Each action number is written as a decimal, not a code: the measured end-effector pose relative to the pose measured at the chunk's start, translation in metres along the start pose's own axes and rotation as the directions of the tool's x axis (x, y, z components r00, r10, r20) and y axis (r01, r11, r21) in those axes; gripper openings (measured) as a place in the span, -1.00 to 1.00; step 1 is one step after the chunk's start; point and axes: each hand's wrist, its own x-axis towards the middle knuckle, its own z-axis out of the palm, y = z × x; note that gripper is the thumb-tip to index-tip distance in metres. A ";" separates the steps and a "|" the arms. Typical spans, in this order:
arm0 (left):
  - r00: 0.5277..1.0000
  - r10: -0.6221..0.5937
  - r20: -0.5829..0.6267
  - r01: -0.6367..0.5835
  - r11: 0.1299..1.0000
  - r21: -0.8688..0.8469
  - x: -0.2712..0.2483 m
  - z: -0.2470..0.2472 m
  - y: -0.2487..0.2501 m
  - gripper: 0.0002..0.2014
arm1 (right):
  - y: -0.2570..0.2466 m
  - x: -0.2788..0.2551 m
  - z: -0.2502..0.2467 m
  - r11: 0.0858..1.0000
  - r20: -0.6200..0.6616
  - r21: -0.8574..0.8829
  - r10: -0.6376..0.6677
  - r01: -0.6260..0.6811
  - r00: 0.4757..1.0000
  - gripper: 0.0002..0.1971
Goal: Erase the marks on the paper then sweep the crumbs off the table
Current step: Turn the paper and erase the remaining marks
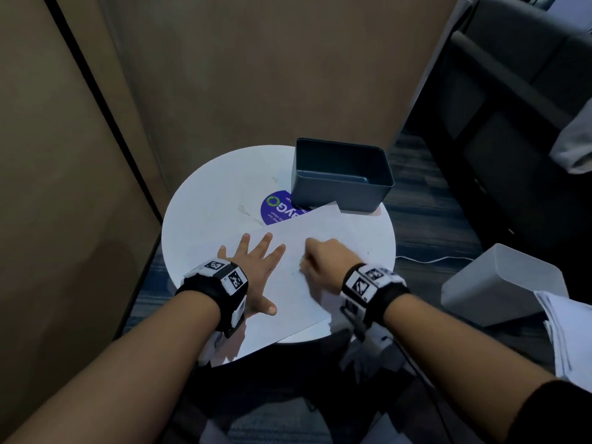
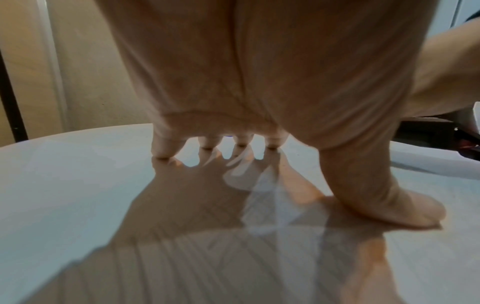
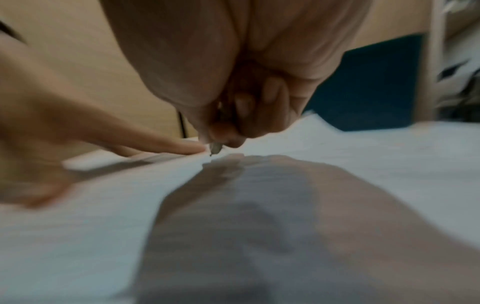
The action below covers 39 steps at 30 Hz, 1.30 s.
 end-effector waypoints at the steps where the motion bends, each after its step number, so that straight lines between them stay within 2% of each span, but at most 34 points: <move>1: 1.000 0.002 -0.003 -0.002 1.000 0.000 0.001 -0.001 0.000 0.31 | -0.005 -0.007 0.007 0.999 0.032 0.017 -0.041 0.040 0.999 -0.81; 3: 1.000 0.005 -0.002 -0.005 1.000 -0.001 0.002 -0.004 0.000 0.33 | 0.000 -0.015 0.011 0.999 0.011 0.005 -0.032 0.032 0.999 -0.81; 6: 1.000 0.015 -0.019 -0.015 1.000 -0.001 0.002 -0.002 -0.004 0.40 | 0.035 -0.004 -0.007 0.988 -0.104 -0.023 0.147 -0.151 0.984 -0.83; 8: 1.000 0.014 -0.014 -0.014 1.000 0.002 0.001 0.002 -0.006 0.43 | 0.045 0.002 -0.016 0.978 -0.120 -0.039 0.199 -0.205 0.973 -0.84; 12: 1.000 -0.010 0.004 0.010 1.000 0.025 0.000 -0.001 -0.002 0.39 | 0.011 0.005 -0.004 0.997 -0.028 0.049 0.062 -0.060 0.998 -0.80; 14: 1.000 -0.005 -0.007 0.005 1.000 0.022 0.001 -0.003 0.000 0.40 | 0.010 0.002 0.006 0.997 -0.028 0.077 0.027 -0.025 0.999 -0.82; 17: 1.000 0.001 -0.008 -0.001 1.000 0.006 0.002 -0.002 -0.002 0.41 | 0.044 0.002 -0.007 0.991 -0.073 0.056 0.127 -0.123 0.989 -0.82; 20: 1.000 -0.013 -0.015 0.013 1.000 0.015 -0.003 0.000 -0.001 0.38 | 0.065 0.005 -0.029 0.976 -0.084 -0.053 0.205 -0.210 0.975 -0.89; 22: 1.000 -0.020 -0.019 0.020 1.000 0.022 -0.005 0.000 0.000 0.36 | 0.048 0.010 -0.030 0.990 -0.070 -0.041 0.132 -0.135 0.989 -0.86; 24: 1.000 -0.022 -0.011 0.022 0.999 0.028 -0.004 -0.002 0.001 0.36 | 0.021 0.012 -0.014 0.999 0.005 0.046 0.019 -0.019 1.000 -0.85; 26: 1.000 -0.023 -0.001 0.023 0.999 0.037 -0.002 -0.005 0.002 0.37 | 0.008 0.010 0.001 0.997 0.010 0.052 -0.051 0.050 0.999 -0.84; 27: 1.000 -0.023 0.003 0.023 0.999 0.032 -0.001 -0.005 0.002 0.37 | 0.013 0.009 0.000 0.998 -0.018 0.042 -0.039 0.039 0.999 -0.82; 31: 1.000 -0.013 -0.009 0.013 1.000 0.006 0.000 -0.001 -0.003 0.41 | 0.058 0.009 -0.027 0.979 -0.103 -0.078 0.182 -0.190 0.978 -0.85; 33: 1.000 -0.016 -0.014 0.016 1.000 0.005 0.000 0.003 -0.003 0.41 | 0.052 0.011 -0.032 0.983 -0.110 -0.083 0.156 -0.166 0.982 -0.84; 36: 0.999 -0.021 -0.025 0.021 0.999 0.025 -0.001 0.002 0.001 0.37 | 0.022 0.014 -0.015 0.999 -0.015 0.040 0.030 -0.029 0.999 -0.84; 39: 1.000 -0.015 -0.012 0.015 1.000 0.007 -0.001 -0.001 0.000 0.38 | 0.031 0.008 -0.007 0.998 -0.065 0.041 0.045 -0.043 0.997 -0.79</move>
